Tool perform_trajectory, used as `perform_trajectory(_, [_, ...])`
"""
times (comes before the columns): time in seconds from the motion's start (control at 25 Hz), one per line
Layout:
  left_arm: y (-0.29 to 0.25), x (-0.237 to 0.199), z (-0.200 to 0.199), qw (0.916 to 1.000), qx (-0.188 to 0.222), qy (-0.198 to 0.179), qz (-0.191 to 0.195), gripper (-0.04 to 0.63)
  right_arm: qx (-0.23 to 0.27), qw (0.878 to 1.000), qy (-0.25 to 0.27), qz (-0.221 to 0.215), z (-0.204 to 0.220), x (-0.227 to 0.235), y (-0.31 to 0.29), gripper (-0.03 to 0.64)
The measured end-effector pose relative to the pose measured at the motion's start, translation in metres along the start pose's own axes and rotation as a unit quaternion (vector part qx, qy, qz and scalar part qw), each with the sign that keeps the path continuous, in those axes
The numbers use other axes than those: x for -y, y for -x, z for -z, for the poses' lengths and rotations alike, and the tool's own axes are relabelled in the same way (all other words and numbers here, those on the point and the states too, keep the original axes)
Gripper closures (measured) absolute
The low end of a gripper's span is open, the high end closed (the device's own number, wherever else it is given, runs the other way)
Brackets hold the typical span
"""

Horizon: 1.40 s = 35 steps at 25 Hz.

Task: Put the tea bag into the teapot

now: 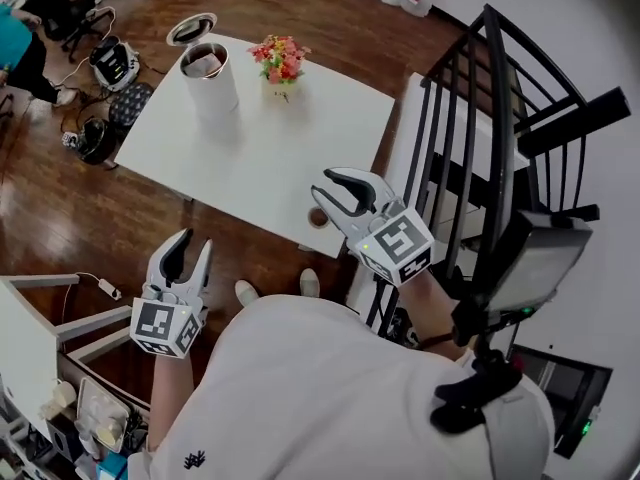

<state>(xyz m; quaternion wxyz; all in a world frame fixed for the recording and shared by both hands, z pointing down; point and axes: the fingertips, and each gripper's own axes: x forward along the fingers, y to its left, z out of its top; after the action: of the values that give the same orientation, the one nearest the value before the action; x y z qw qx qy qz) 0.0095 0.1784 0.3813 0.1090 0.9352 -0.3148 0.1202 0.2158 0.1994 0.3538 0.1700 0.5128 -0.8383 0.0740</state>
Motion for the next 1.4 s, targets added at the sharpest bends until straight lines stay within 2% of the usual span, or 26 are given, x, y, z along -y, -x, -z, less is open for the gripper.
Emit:
perform_trajectory(0.28, [-0.026,0.051,0.004,0.9995,-0.018,-0.008,0.023,0.468,0.007,1.000,-0.013,0.003,0.020,0.022,0.032,0.499])
perform_trajectory(0.56, [-0.039,0.075,0.006,0.9993,-0.025,-0.012,0.025,0.468,0.006,1.000,-0.017,0.004,0.034,0.037,0.048,0.499])
perform_trajectory(1.08, [-0.037,0.085,0.008,0.9994,-0.025,-0.013,0.019,0.468,0.004,1.000,-0.007,-0.004,0.033,0.034,0.052,0.500])
perform_trajectory(1.4, [-0.029,0.075,0.015,0.9995,-0.024,-0.014,0.017,0.468,-0.003,1.000,-0.003,-0.002,0.031,0.029,0.046,0.500])
